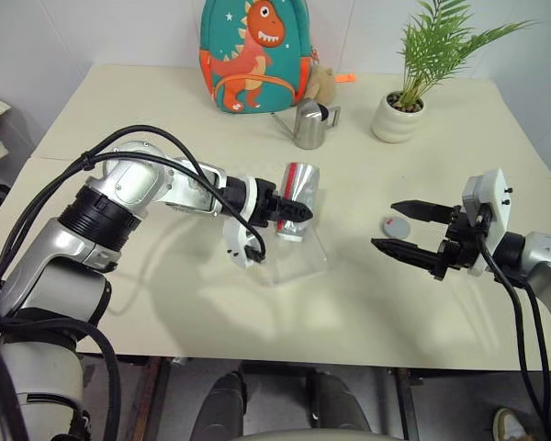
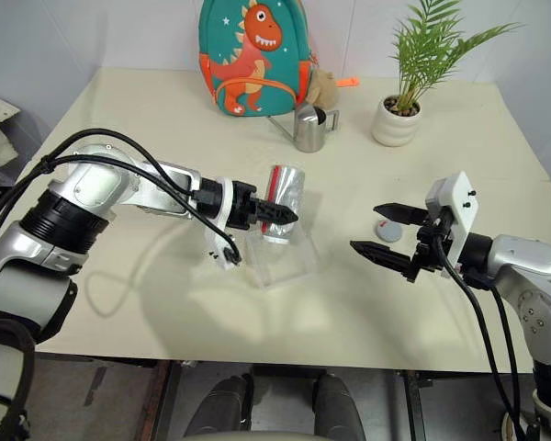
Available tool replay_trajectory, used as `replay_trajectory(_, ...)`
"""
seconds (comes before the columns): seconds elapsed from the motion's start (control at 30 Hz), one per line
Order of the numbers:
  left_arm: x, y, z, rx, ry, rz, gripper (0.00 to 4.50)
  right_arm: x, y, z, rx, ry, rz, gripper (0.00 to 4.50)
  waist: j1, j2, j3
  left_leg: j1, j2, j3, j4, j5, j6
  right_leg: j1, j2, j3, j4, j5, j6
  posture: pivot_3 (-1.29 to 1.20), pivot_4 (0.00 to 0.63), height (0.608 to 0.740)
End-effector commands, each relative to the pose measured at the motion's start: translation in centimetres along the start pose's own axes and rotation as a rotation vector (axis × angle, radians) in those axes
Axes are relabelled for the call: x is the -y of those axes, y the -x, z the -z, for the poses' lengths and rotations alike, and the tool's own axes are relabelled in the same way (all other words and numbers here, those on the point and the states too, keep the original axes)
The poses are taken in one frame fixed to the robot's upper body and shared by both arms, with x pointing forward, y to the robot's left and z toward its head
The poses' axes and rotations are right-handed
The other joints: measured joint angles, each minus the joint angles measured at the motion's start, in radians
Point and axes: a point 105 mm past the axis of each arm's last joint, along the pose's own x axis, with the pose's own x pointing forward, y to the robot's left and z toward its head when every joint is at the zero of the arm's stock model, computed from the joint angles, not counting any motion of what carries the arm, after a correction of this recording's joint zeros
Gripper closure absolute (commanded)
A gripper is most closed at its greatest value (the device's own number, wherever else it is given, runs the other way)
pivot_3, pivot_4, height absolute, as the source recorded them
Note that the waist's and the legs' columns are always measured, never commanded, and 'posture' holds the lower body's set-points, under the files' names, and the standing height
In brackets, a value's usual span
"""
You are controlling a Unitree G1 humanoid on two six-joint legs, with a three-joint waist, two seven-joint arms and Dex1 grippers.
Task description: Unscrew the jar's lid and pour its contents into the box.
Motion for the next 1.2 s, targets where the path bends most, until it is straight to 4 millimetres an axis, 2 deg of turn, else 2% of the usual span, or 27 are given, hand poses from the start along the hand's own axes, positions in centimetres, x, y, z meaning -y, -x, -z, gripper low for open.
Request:
replay_trajectory(0.03,-1.3,0.7,2.2,-0.097,-0.115,-0.062,2.53,0.2,0.2,-0.9,0.029,0.034,0.001,0.04,-0.001,0.0,0.0,0.0,0.0,0.0,0.0,0.0,0.0,0.0,0.0,0.0,0.0,0.0,0.0,0.0,0.15,0.74)
replay_trajectory(0.17,-1.3,0.9,2.9,-0.133,-0.201,-0.104,2.53,0.3,0.1,-1.0,0.03,0.037,-0.005,0.04,-0.002,0.0,0.0,0.0,0.0,0.0,0.0,0.0,0.0,0.0,0.0,0.0,0.001,0.0,0.0,0.0,0.15,0.74)
replay_trajectory(0.33,-1.7,1.1,1.7,-0.085,-0.277,-0.168,2.53,0.5,-0.1,-1.1,0.034,0.045,-0.01,0.04,-0.002,0.0,0.0,0.001,0.0,0.0,0.0,0.0,0.0,0.0,0.0,0.0,0.002,0.0,0.0,0.0,0.15,0.74)
replay_trajectory(0.53,-2.7,1.4,1.8,-0.091,-0.304,-0.233,2.53,0.5,-0.2,-1.2,0.045,0.041,-0.021,0.04,0.002,0.0,0.0,0.0,0.0,0.0,0.0,0.0,0.0,0.0,0.0,0.0,0.003,0.0,0.0,0.0,0.15,0.74)
replay_trajectory(0.87,-2.7,1.6,1.8,-0.117,-0.323,-0.255,2.53,-2.5,0.5,-1.5,0.037,-0.04,-0.2,0.04,0.001,0.0,0.0,0.0,0.0,0.0,0.001,0.0,0.0,0.0,0.0,0.0,0.004,0.0,0.0,0.0,0.15,0.74)
replay_trajectory(1.07,-1.8,1.5,1.7,-0.126,-0.352,-0.277,2.53,-3.1,0.6,-2.0,0.063,-0.028,-0.226,0.04,-0.001,0.0,0.0,0.001,0.0,0.0,0.003,0.0,0.0,0.0,0.0,0.0,0.004,0.0,0.0,0.0,0.15,0.74)
replay_trajectory(1.13,-1.1,1.7,1.9,-0.147,-0.309,-0.268,2.53,-2.9,0.5,-1.9,0.065,-0.024,-0.209,0.04,0.0,0.0,0.0,0.0,0.0,0.0,0.005,0.0,0.0,0.0,0.0,0.001,0.005,0.0,0.0,0.0,0.15,0.74)
replay_trajectory(1.2,-0.9,2.4,3.1,-0.214,-0.128,-0.294,2.53,-2.5,0.4,-2.0,0.068,-0.009,-0.187,0.04,-0.001,0.0,0.0,0.0,0.0,0.0,0.006,0.0,0.0,0.0,0.0,0.001,0.006,0.0,0.0,0.0,0.15,0.74)
